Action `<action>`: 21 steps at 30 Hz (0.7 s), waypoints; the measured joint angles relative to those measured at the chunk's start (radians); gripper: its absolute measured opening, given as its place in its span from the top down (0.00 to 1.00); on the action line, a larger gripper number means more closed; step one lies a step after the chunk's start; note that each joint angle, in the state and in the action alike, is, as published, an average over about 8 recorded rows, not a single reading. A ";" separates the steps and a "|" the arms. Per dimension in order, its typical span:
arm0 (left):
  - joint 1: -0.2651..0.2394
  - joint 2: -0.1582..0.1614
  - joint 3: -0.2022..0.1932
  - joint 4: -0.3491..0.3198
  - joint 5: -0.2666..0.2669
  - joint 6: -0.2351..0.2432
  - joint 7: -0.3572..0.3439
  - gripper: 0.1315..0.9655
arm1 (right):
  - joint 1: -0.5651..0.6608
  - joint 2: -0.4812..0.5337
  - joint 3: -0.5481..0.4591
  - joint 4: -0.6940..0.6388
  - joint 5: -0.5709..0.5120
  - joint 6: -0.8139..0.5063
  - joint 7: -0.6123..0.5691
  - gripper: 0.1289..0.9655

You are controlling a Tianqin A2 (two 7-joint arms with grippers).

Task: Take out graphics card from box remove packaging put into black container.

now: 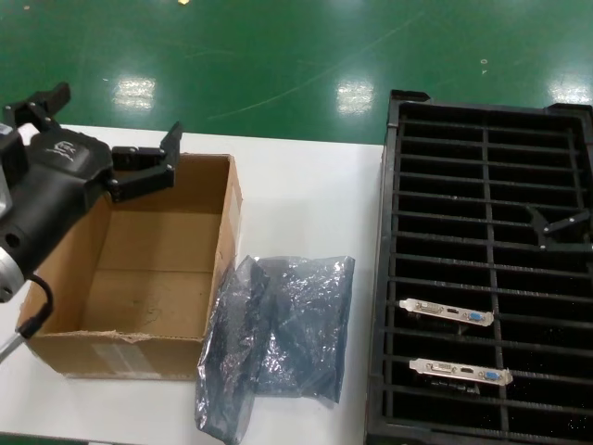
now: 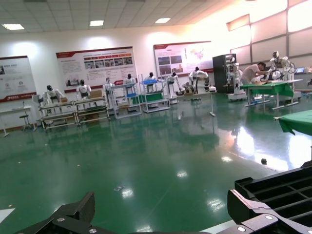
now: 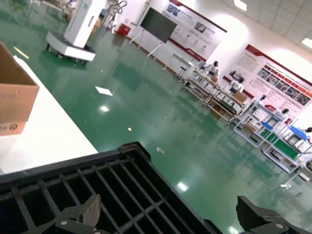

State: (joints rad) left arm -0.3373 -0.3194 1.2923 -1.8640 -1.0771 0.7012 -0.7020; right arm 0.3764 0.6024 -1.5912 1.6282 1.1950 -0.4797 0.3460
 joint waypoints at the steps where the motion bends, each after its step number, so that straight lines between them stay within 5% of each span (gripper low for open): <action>1: 0.005 0.000 0.004 0.004 -0.011 -0.010 0.010 0.03 | -0.006 -0.005 0.000 0.000 0.009 0.007 -0.005 0.00; 21: 0.108 0.006 0.099 0.085 -0.232 -0.225 0.225 0.00 | -0.121 -0.097 -0.003 -0.009 0.194 0.154 -0.111 0.00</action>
State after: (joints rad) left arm -0.2289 -0.3131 1.3912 -1.7792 -1.3090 0.4762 -0.4772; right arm 0.2554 0.5052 -1.5940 1.6192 1.3888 -0.3260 0.2352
